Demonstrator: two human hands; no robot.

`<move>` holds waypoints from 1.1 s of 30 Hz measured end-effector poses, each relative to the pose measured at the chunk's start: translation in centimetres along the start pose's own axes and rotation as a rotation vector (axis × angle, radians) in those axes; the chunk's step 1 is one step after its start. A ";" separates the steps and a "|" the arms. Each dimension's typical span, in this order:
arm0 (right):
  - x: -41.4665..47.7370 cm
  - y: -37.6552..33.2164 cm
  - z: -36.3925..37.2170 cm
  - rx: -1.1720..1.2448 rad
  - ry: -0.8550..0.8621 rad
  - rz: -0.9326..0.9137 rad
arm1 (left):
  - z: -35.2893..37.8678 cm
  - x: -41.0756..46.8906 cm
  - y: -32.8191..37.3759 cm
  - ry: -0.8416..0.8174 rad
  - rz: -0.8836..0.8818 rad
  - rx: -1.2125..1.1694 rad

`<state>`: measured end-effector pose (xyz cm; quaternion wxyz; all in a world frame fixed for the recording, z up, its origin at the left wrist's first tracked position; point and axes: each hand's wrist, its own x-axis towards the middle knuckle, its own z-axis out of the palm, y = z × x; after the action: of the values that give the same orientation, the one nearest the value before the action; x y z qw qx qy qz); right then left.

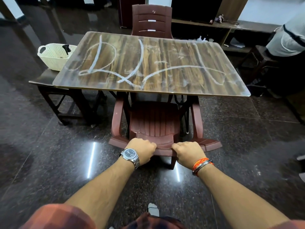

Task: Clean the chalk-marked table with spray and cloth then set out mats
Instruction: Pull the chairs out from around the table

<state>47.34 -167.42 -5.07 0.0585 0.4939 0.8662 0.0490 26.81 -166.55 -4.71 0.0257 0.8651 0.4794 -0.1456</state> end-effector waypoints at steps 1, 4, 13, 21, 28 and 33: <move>0.2 0.1 0.0 -0.004 0.012 0.002 | 0.0 0.1 0.0 0.004 -0.007 0.008; 0.5 0.2 0.1 0.000 0.016 0.040 | -0.1 0.3 0.0 -0.007 -0.017 0.018; 0.3 -0.5 0.5 0.015 0.024 0.051 | 0.4 -1.0 -2.2 0.029 0.035 -0.008; 1.7 0.7 0.6 -0.007 0.092 0.023 | 0.9 -0.6 -4.9 0.026 -0.094 0.039; 4.6 1.6 0.6 0.023 0.093 0.030 | 0.4 1.9 -7.1 0.009 -0.112 0.068; 5.1 1.3 0.7 0.027 0.095 0.011 | 0.8 1.9 -7.7 0.007 -0.130 0.074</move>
<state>45.96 -162.33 -5.86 0.0101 0.4964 0.8659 0.0608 21.14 -161.02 -5.22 -0.0173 0.8330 0.5288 -0.1617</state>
